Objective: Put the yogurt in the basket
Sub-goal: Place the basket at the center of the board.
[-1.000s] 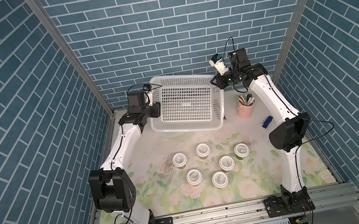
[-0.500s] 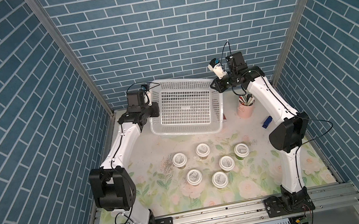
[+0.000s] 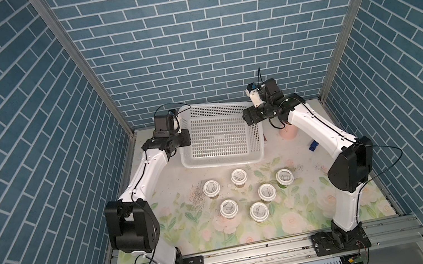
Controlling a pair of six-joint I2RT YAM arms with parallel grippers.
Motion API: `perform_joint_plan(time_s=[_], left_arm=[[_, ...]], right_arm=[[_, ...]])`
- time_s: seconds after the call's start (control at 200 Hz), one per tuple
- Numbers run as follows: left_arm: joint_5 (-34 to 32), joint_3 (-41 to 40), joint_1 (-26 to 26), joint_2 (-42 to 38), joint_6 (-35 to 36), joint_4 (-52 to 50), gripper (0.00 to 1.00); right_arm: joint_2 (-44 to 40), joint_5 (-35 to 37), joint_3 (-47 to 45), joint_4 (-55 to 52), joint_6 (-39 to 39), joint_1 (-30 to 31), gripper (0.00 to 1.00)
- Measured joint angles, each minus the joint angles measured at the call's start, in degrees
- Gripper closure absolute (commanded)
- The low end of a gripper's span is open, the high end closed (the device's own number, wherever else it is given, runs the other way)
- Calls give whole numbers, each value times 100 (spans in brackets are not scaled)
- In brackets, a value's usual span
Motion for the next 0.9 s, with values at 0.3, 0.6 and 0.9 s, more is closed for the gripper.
perform_joint_plan(time_s=[0.3, 0.6, 0.9], left_arm=[[-369, 4, 31, -4, -129, -52, 100], [-299, 179, 33, -22, -170, -92, 100], [22, 179, 33, -317, -166, -142, 100]], right_arm=[[-581, 299, -1294, 496, 457, 66, 7], [-691, -118, -2260, 1213, 544, 11, 8], [-695, -973, -2835, 2065, 490, -413, 17]])
